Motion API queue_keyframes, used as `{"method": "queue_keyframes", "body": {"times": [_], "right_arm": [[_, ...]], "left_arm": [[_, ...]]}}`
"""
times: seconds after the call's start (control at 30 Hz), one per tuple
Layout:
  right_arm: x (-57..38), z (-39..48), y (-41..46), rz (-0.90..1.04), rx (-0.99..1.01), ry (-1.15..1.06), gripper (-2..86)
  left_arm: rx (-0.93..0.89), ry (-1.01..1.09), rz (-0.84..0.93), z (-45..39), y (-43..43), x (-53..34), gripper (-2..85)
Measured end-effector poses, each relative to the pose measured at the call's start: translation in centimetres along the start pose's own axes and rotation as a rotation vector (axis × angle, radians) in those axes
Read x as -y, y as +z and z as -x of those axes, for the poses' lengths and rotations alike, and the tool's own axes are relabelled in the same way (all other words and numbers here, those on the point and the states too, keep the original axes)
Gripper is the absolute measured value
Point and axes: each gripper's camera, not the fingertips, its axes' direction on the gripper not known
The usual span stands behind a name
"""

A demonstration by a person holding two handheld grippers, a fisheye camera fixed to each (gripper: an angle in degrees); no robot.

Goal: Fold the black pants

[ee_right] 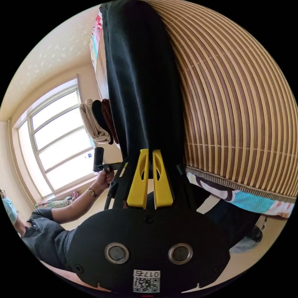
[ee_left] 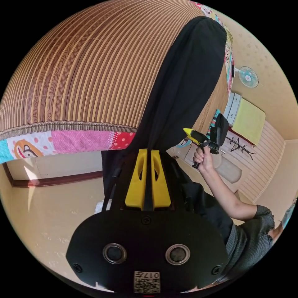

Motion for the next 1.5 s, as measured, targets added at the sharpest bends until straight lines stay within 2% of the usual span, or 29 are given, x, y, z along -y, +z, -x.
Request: {"method": "queue_keyframes", "body": {"times": [0.03, 0.1, 0.17, 0.2, 0.23, 0.27, 0.3, 0.37, 0.43, 0.53, 0.63, 0.83, 1.03, 1.27, 1.33, 1.43, 1.5], "right_arm": [[0.0, 0.1, -0.3, 0.0, 0.062, -0.019, 3.0], [-0.8, 1.4, -2.2, -0.035, 0.312, -0.155, 2.6], [-1.7, 2.1, -4.2, -0.071, 0.495, -0.277, 2.4], [-2.2, 1.8, -5.3, -0.098, 0.591, -0.314, 2.2], [-2.2, 1.4, -5.7, -0.101, 0.6, -0.31, 2.1], [-2.0, 0.8, -5.7, -0.053, 0.481, -0.264, 2.0], [-1.4, -0.1, -5.3, 0.001, 0.247, -0.182, 1.8], [-0.3, -1.9, -4.0, 0.057, 0.039, -0.059, 1.8], [0.8, -3.4, -3.0, 0.073, 0.01, 0.02, 1.8], [1.5, -4.3, -2.1, 0.056, -0.125, 0.135, 2.3], [1.4, -3.8, -2.2, 0.012, -0.124, 0.143, 3.0], [1.6, -4.2, -1.8, 0.016, -0.073, 0.101, 4.8], [2.4, -5.2, -1.3, 0.025, -0.06, 0.102, 5.5], [2.2, -5.8, -1.3, 0.032, -0.08, 0.118, 3.9], [1.9, -6.0, -1.4, 0.034, -0.092, 0.122, 2.2], [1.2, -5.8, -1.2, 0.039, -0.115, 0.087, 1.3], [0.8, -6.1, -0.5, 0.083, -0.209, 0.095, 1.1]], "left_arm": [[-0.043, 0.013, 0.013, -0.2, -0.5, -0.2, -0.5], [-0.128, 0.097, 0.015, -1.2, -1.6, -1.0, -0.6], [-0.297, 0.267, -0.02, -2.5, -3.1, -2.5, -0.6], [-0.44, 0.338, -0.057, -2.9, -4.0, -3.7, -0.5], [-0.562, 0.359, -0.087, -2.6, -4.3, -4.6, -0.5], [-0.593, 0.356, -0.112, -2.3, -4.4, -5.0, -0.5], [-0.578, 0.341, -0.162, -1.9, -4.0, -5.8, -0.4], [-0.366, 0.248, -0.189, -1.2, -2.5, -6.4, 0.0], [-0.132, 0.085, -0.154, -0.2, 0.9, -6.0, 1.0], [-0.018, -0.113, -0.105, 0.6, 3.6, -4.9, 4.3], [0.086, -0.11, -0.1, -1.1, 3.8, -4.4, 5.6], [0.146, 0.1, -0.347, -8.8, -0.6, -2.4, 6.1], [0.235, 0.229, -0.471, -14.4, -0.1, 4.7, 7.3], [0.347, 0.202, -0.459, -16.6, 2.9, 8.7, 6.7], [0.317, 0.234, -0.459, -16.8, 3.2, 7.5, 2.0], [0.203, 0.299, -0.505, -16.8, 2.0, 4.6, 0.4], [0.138, 0.314, -0.531, -16.5, 1.3, 3.0, 0.1]]}}
